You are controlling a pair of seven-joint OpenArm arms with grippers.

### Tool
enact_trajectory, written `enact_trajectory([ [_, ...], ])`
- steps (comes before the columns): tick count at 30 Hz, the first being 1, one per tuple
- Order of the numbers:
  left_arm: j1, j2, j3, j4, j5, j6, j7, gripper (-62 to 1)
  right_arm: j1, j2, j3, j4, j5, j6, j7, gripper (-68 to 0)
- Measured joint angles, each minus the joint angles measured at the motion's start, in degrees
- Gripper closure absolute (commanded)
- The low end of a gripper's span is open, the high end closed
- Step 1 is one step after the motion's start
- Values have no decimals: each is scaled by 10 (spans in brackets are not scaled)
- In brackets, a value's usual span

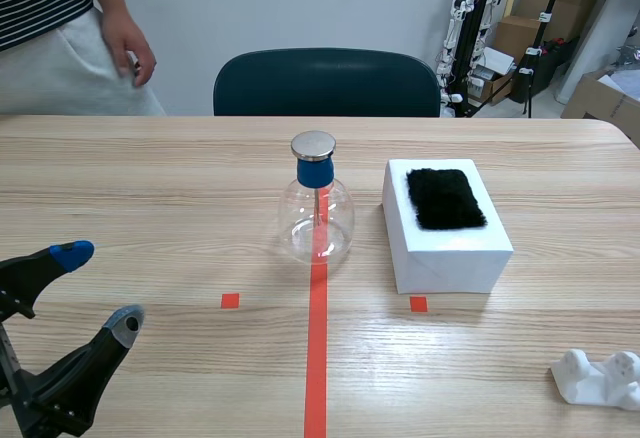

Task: Do the electroscope experiment. move the rod toward and away from the electroscope

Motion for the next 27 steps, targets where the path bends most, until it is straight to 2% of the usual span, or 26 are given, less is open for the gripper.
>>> enact_trajectory([
  [6, 0, 0, 0, 0, 0, 0, 0, -623, 68, 3, 0, -57, -37, 28, -20, 0],
  [13, 0, 0, 0, 0, 0, 0, 0, -623, 148, 45, -16, -71, -65, 93, -70, 0],
  [16, 0, 0, 0, 0, 0, 0, 0, -623, 190, 70, -57, -71, -91, 118, -96, 0],
  [20, 0, 0, 0, 0, 0, 0, 0, -623, 256, 89, -139, -94, -144, 126, -116, 0],
  [27, 0, 0, 0, 0, 0, 0, 0, -623, 350, 108, -260, -195, -201, 129, -123, 0],
])
